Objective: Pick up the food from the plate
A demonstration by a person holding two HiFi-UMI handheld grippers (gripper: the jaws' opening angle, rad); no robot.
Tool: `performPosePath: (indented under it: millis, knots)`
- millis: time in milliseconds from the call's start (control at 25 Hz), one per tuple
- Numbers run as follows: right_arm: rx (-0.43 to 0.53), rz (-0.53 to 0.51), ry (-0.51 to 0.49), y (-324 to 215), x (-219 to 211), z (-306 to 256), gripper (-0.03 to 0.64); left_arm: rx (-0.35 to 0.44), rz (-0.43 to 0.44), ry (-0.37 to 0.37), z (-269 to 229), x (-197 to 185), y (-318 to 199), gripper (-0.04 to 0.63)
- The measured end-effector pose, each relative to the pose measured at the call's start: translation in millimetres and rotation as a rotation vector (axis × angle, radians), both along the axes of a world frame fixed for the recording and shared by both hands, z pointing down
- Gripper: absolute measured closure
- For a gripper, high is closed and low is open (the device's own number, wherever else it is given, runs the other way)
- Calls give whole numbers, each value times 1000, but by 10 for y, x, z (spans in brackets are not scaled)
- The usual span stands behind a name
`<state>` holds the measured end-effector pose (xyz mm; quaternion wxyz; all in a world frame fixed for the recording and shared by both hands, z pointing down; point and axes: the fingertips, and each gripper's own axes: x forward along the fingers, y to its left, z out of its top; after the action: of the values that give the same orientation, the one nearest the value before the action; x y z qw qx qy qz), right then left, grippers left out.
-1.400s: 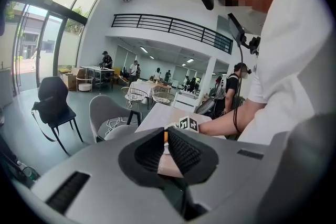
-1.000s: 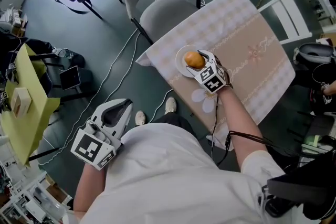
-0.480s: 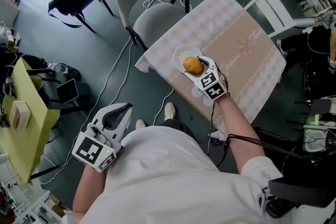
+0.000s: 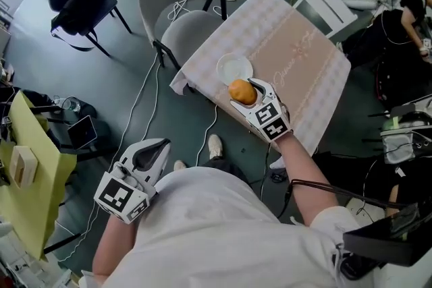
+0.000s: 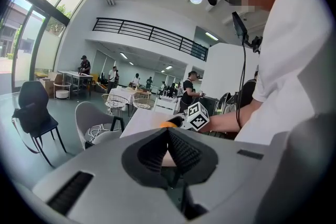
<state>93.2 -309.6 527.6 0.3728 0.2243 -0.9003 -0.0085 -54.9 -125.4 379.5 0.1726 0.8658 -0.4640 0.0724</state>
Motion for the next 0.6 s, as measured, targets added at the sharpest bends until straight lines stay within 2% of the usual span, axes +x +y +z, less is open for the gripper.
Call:
performPosePath:
  millis: [600]
  knots:
    - [63,58,-79,1131,-253,-754,264,36,87,36,-65,-284,690,586]
